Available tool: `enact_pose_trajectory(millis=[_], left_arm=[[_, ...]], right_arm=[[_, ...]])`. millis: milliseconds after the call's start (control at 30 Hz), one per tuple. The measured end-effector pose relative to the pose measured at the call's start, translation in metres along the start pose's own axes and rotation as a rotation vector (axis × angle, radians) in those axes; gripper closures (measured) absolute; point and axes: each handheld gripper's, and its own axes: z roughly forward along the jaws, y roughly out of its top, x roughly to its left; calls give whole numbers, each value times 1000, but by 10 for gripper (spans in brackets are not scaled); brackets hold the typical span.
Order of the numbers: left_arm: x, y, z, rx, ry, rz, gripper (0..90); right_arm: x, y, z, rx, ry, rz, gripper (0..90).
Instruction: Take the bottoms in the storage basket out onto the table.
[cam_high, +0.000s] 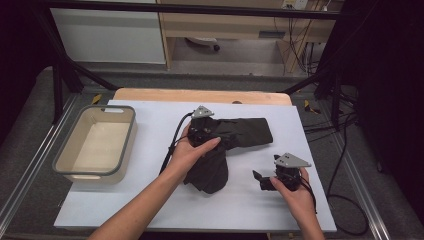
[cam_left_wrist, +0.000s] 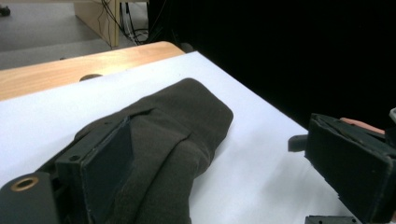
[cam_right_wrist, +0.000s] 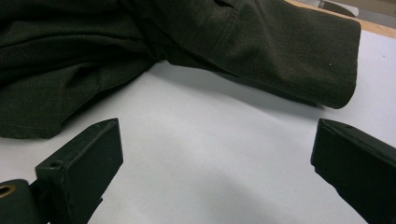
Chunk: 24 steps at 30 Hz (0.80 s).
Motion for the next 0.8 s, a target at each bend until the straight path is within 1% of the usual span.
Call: enact_pose_trajectory(millis=[167,300,533,600,800], left_arm=[[-1,6,-5,-18,-1,-4,74],[-1,9,-8,-21,-1,0,74],[0,16,-17,-34,5,5,75],[0,19,-21,-34,6,16,72],[4,23,-28,-47,11,10,72]], right_arm=[[0,0,0,-5,6,11,22],[0,0,0,-6,15,23,21],[1,1,1,-2,19,19,21],[0,0,1,2,17,19,21],[1,0,2,9,23,23,20]])
